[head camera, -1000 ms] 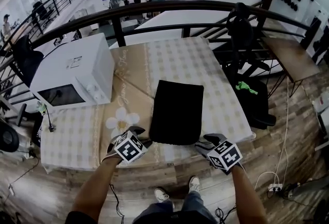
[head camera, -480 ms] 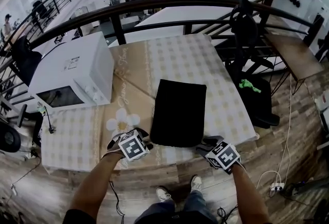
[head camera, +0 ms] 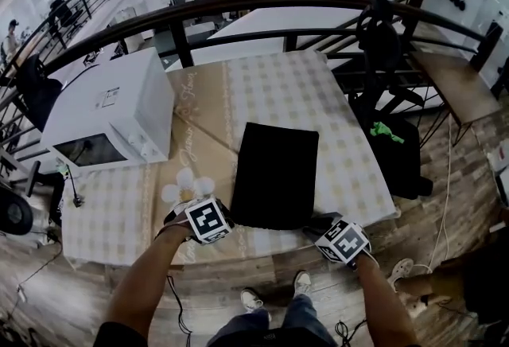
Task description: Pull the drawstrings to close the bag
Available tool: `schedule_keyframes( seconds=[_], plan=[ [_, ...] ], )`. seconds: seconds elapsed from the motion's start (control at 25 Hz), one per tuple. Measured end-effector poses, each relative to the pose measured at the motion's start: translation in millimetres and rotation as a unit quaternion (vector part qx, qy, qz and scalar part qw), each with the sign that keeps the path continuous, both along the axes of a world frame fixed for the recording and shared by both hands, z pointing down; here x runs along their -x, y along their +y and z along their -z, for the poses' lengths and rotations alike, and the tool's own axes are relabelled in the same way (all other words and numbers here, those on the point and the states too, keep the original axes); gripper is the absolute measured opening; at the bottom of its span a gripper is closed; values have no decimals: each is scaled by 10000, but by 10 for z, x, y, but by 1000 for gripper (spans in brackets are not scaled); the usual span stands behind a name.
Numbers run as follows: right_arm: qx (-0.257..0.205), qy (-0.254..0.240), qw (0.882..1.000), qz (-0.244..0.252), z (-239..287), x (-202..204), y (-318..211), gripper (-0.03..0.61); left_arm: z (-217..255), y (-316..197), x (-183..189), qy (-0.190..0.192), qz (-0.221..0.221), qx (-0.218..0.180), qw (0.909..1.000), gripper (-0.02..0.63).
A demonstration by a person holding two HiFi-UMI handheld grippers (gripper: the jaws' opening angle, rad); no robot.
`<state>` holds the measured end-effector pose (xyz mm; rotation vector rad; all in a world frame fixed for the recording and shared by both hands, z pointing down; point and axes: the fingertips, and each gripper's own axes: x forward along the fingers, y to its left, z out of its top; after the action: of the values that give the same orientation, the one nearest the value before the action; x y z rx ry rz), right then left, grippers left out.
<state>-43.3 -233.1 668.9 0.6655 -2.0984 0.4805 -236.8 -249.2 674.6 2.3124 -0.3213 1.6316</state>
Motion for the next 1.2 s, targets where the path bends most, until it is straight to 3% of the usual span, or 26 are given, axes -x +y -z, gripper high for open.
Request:
schedule_keyframes(
  seconds=[0.28,0.68,0.96,1.2],
  plan=[
    [-97,65,9999,-79,-9,-45,-10,32,-2,26,-13,-167,16,0,9999,38],
    [-229,-33,9997,-103,111,-39,-26,25,61,32,-22,-259,184,-435,9985,26],
    [-571,-112,9982,-150,389,-44,-143,25,370,-152,-10,-163,548,-1041,9929,25],
    [-953,-147,9951,-212,694,-72,-334,25,778,-367,12,33,1005,-1702,9803,25]
  ],
)
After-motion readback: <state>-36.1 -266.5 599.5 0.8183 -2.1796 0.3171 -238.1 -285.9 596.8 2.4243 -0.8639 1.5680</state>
